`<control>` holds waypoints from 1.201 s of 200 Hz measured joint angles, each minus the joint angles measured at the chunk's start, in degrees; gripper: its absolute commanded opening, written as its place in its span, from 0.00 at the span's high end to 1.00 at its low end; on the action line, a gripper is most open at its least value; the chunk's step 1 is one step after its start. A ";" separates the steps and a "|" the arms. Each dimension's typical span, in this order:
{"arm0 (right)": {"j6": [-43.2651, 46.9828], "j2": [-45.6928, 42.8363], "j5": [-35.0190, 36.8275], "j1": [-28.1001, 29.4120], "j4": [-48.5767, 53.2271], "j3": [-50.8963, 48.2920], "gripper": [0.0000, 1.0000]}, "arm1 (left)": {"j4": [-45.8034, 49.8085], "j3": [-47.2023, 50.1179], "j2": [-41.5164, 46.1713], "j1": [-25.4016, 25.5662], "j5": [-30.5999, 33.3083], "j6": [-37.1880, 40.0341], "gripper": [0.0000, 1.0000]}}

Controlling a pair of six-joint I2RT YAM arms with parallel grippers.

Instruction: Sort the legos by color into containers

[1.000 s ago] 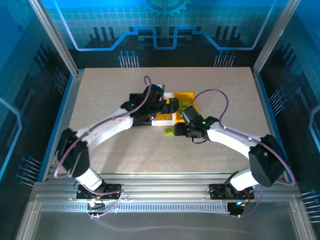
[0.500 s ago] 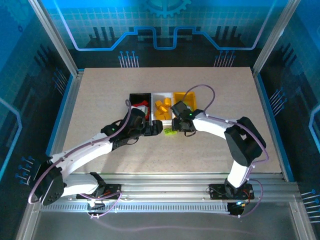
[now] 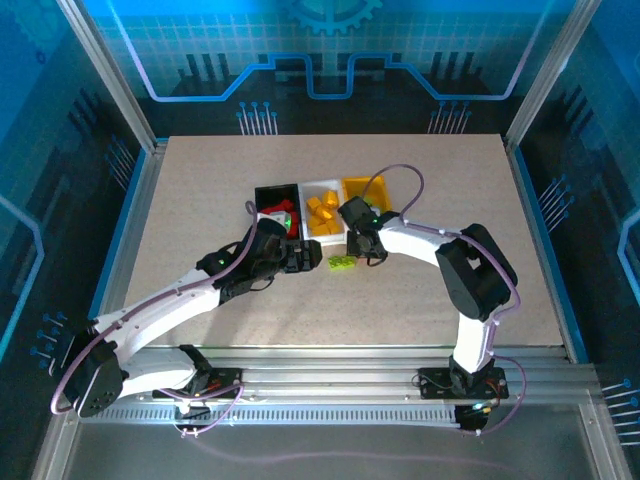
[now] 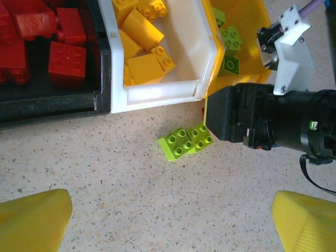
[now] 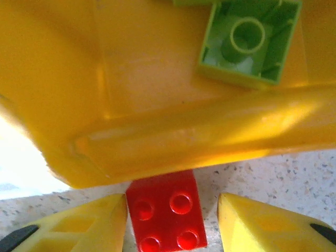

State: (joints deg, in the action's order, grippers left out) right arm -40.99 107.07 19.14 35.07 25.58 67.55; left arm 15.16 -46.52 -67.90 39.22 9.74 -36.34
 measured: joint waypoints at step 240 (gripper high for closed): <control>8.72 13.31 -10.62 10.97 -2.12 33.31 0.65 | 8.72 9.42 17.88 -7.23 8.02 -2.78 0.01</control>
State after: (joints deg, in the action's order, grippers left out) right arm -32.27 120.38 8.51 46.04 23.46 100.86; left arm 23.88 -37.10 -50.02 31.99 17.76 -39.11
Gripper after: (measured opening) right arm 0.349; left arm 0.990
